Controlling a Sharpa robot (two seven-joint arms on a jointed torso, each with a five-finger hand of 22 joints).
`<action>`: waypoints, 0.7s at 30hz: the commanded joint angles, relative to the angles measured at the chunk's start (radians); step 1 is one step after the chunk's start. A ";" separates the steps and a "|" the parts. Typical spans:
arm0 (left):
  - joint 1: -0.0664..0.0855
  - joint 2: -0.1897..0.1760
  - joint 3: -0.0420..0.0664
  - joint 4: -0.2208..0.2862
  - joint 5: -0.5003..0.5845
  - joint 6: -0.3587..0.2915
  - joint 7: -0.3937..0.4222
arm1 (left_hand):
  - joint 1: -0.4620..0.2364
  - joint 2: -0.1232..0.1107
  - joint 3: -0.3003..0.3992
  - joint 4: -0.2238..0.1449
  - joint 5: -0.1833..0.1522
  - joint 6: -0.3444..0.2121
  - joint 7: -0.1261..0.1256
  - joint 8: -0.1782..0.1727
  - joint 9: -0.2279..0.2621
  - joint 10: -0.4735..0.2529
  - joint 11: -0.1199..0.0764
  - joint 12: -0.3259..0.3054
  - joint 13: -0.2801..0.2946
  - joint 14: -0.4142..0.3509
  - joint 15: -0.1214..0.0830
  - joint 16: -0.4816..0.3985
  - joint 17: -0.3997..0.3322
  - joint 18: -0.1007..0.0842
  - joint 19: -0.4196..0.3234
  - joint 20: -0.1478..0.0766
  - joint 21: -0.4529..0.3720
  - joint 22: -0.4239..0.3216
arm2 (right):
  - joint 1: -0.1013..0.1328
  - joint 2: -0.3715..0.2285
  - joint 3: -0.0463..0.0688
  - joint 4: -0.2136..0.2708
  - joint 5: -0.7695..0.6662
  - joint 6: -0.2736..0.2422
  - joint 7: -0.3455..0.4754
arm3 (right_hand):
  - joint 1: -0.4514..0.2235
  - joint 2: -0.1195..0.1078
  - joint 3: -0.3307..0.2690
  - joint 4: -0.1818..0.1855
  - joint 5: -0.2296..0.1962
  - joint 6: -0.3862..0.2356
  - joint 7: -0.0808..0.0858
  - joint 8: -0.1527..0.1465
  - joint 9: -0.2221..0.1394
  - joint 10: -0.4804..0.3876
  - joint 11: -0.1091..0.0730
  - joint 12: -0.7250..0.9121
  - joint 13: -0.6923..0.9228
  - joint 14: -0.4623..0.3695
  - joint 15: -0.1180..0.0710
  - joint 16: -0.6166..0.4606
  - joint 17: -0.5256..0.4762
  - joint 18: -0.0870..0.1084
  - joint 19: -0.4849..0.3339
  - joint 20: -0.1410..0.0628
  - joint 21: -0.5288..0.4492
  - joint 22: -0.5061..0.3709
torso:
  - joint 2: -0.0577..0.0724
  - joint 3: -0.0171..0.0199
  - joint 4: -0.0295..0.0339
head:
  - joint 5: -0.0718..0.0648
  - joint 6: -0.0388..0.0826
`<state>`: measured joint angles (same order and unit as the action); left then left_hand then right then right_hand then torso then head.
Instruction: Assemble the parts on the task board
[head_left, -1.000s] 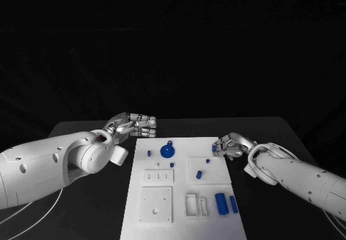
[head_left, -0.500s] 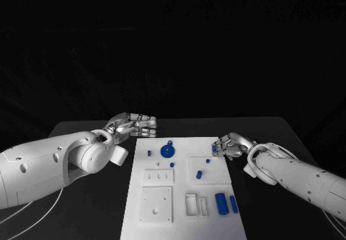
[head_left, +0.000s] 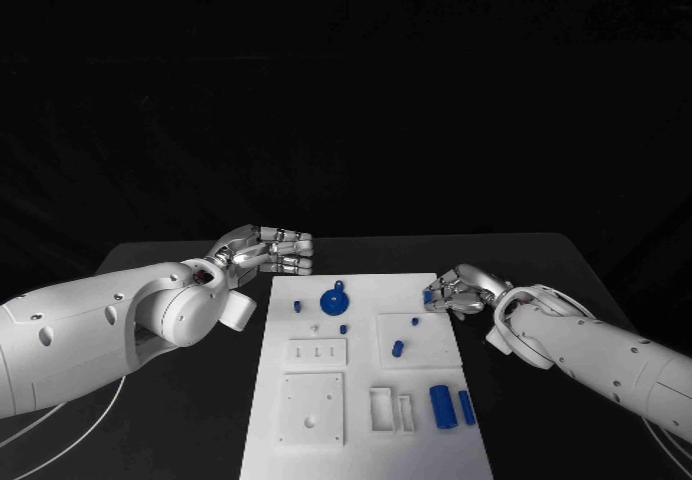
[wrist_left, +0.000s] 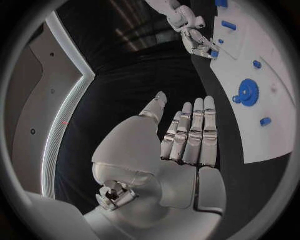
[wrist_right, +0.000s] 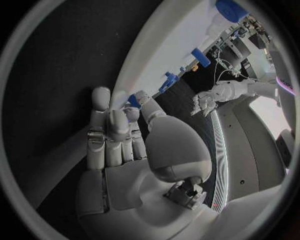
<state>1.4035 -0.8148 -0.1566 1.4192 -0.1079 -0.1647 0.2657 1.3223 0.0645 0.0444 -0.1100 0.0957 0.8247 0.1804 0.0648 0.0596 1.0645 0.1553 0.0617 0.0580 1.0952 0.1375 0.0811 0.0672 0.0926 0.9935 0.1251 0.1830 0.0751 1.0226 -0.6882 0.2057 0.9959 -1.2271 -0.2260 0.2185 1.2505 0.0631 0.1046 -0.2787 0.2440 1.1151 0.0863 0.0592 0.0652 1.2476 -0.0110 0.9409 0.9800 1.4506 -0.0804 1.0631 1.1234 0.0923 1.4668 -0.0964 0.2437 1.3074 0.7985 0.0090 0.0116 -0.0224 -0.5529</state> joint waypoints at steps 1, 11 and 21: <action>0.000 0.001 0.000 0.001 -0.006 0.018 0.005 | 0.006 0.002 0.000 -0.003 0.003 -0.008 0.000 -0.003 -0.001 -0.008 -0.002 0.001 0.001 0.000 0.002 0.004 0.001 -0.007 -0.003 0.001 0.000 0.000 | -0.006 0.002 -0.003 -0.005 -0.005 0.013 -0.008 | -0.013 0.003 0.020 0.002 -0.010 0.014 -0.002 0.003 0.002 0.002 -0.010 0.005 0.003 0.002 -0.003 0.003 0.001 -0.004 0.034 -0.005 0.006 0.026 | 0.000 0.0001 0.0000 | 0.000 -0.001; 0.000 0.001 0.000 0.002 -0.009 0.020 0.004 | 0.008 0.003 0.000 -0.003 0.003 -0.006 0.000 -0.002 -0.001 -0.008 -0.002 0.001 0.001 0.000 0.002 0.004 0.001 -0.007 -0.003 0.001 0.000 0.000 | -0.006 0.007 -0.003 -0.009 -0.005 -0.020 -0.013 | -0.023 -0.002 0.029 0.013 -0.013 0.044 -0.013 0.004 0.004 0.009 -0.016 0.007 0.007 0.004 -0.007 0.009 0.009 -0.008 0.035 -0.009 0.015 0.027 | 0.000 -0.0004 0.0004 | -0.001 -0.002; 0.001 0.002 0.001 0.001 -0.069 0.025 -0.047 | -0.007 0.011 0.003 0.011 -0.008 0.123 -0.026 0.010 0.006 0.125 -0.051 0.017 0.002 0.117 -0.052 0.085 0.019 -0.011 0.075 -0.044 0.052 0.022 | -0.005 0.001 -0.001 0.006 0.010 -0.053 -0.035 | -0.020 0.000 0.041 0.011 -0.024 0.057 -0.017 0.004 0.004 0.014 -0.019 0.008 0.011 0.006 -0.009 0.012 0.014 -0.011 0.036 -0.012 0.017 0.026 | -0.002 0.0000 -0.0021 | -0.001 0.001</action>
<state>1.4037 -0.8143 -0.1566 1.4188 -0.1347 -0.1604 0.2466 1.3175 0.0693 0.0482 -0.1055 0.0913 0.9379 0.1576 0.0708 0.0646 1.1727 0.1107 0.0746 0.0585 1.1990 0.0920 0.1565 0.0835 0.0916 1.0585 0.0857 0.2281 0.0940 1.0188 -0.6853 0.2044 0.9982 -1.2216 -0.2624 0.2084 1.2332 0.0562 0.1384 -0.2664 0.2207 1.1671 0.0697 0.0604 0.0717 1.2602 -0.0231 0.9442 0.9903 1.4541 -0.0838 1.0707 1.1362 0.0925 1.4667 -0.1036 0.2552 1.3073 0.7979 0.0087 0.0108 -0.0232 -0.5524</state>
